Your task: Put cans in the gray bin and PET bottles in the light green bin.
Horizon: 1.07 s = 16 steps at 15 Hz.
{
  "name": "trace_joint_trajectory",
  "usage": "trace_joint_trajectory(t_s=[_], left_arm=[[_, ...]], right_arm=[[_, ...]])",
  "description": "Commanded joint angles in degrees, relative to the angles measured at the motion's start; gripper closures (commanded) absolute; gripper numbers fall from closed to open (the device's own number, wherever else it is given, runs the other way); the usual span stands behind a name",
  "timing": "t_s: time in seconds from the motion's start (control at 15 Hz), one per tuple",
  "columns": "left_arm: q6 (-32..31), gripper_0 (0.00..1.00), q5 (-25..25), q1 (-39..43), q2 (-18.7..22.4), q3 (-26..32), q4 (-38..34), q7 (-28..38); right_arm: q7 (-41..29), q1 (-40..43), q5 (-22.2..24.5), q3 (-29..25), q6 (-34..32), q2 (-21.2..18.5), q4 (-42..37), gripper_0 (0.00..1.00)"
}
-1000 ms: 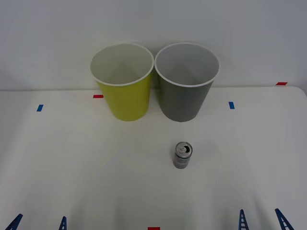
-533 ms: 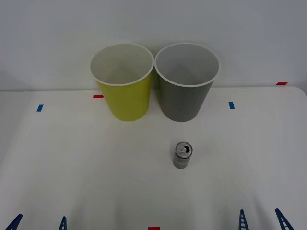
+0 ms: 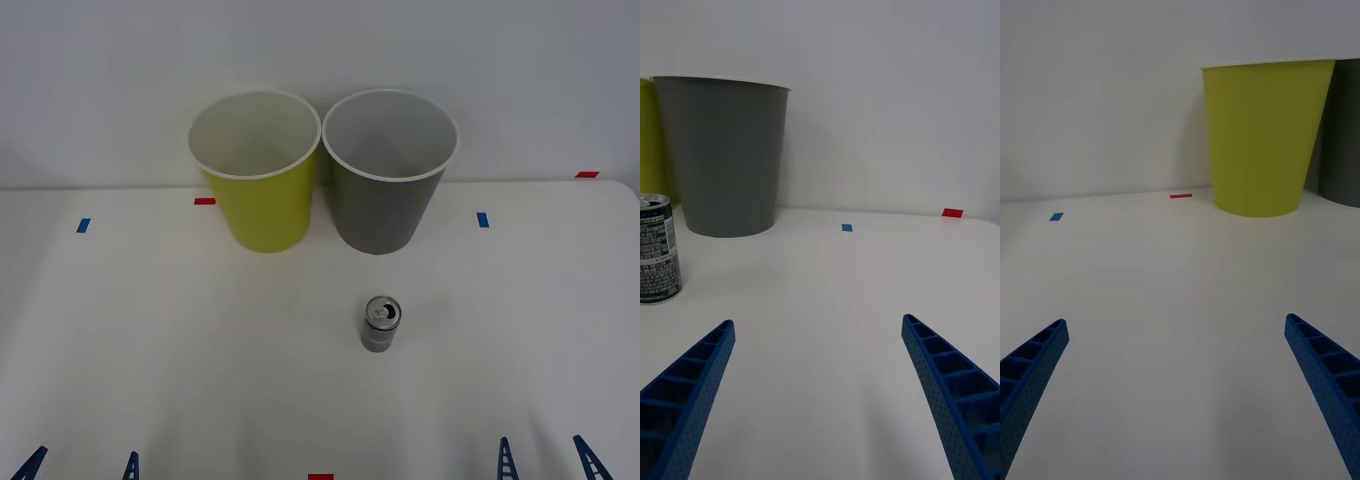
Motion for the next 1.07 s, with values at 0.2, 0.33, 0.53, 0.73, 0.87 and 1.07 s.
trace_joint_trajectory(t_s=[0.2,0.33,0.53,0.73,0.87,1.07], left_arm=[[0.0,0.00,0.0,0.0,0.0,0.0,0.0,0.0],[0.0,0.00,0.0,0.0,0.0,0.0,0.0,0.0],[0.0,0.00,0.0,0.0,0.0,0.0,0.0,0.0],[0.0,0.00,0.0,0.0,0.0,0.0,0.0,0.0],[0.0,0.00,0.0,0.0,0.0,0.0,0.0,0.0],[0.0,0.00,0.0,0.0,0.0,0.0,0.0,0.0]], right_arm=[[0.0,0.0,0.0,0.0,0.0,0.0,0.0,0.23],[0.0,0.0,0.0,0.0,0.0,0.0,0.0,0.23],[0.0,0.0,0.0,0.0,0.0,0.0,0.0,0.23],[0.0,0.0,0.0,0.0,0.0,0.0,0.0,0.23],[0.0,0.0,0.0,0.0,0.0,0.0,0.0,0.23],[0.0,0.0,0.0,0.0,0.0,0.0,0.0,0.23]])
